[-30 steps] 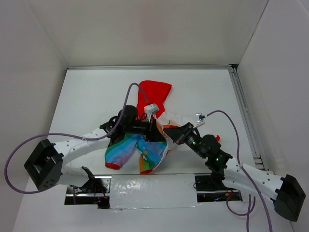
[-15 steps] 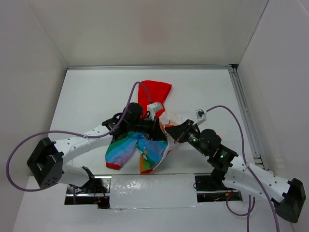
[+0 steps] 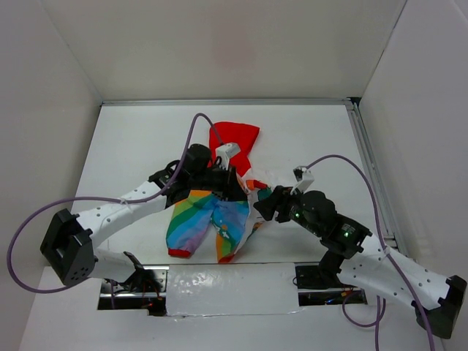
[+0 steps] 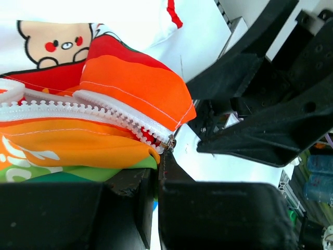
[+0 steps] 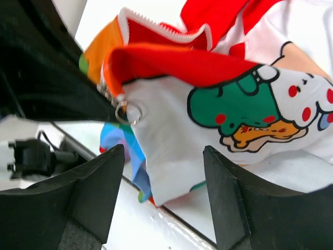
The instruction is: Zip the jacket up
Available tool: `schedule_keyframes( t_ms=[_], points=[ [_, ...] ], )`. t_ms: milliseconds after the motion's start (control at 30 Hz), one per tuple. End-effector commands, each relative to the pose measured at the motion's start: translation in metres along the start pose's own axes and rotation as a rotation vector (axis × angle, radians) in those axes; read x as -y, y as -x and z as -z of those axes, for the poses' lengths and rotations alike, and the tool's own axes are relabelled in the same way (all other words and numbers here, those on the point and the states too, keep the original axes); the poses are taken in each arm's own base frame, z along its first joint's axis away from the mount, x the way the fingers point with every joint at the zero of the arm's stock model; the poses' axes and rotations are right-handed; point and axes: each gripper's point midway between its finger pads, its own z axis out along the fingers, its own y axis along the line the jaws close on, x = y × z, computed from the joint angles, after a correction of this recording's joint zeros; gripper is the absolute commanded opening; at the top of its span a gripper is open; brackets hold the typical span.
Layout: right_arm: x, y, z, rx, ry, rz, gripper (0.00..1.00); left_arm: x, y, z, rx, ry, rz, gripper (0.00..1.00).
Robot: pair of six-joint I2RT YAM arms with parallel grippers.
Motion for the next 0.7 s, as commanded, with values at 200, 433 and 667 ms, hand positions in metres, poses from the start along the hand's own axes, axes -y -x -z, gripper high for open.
schedule_keyframes(
  t_ms=[200, 433, 667],
  points=[
    [-0.051, 0.015, 0.003, 0.079, 0.285, 0.054, 0.59, 0.009, 0.007, 0.005, 0.008, -0.098, -0.031, 0.00],
    [-0.060, 0.027, -0.006, 0.122, 0.307, 0.045, 0.58, 0.016, 0.003, 0.013, 0.010, -0.144, -0.041, 0.00],
    [-0.059, 0.022, -0.014, 0.096, 0.289, 0.044, 0.58, 0.020, 0.007, 0.013, 0.022, -0.164, -0.048, 0.00]
  ],
)
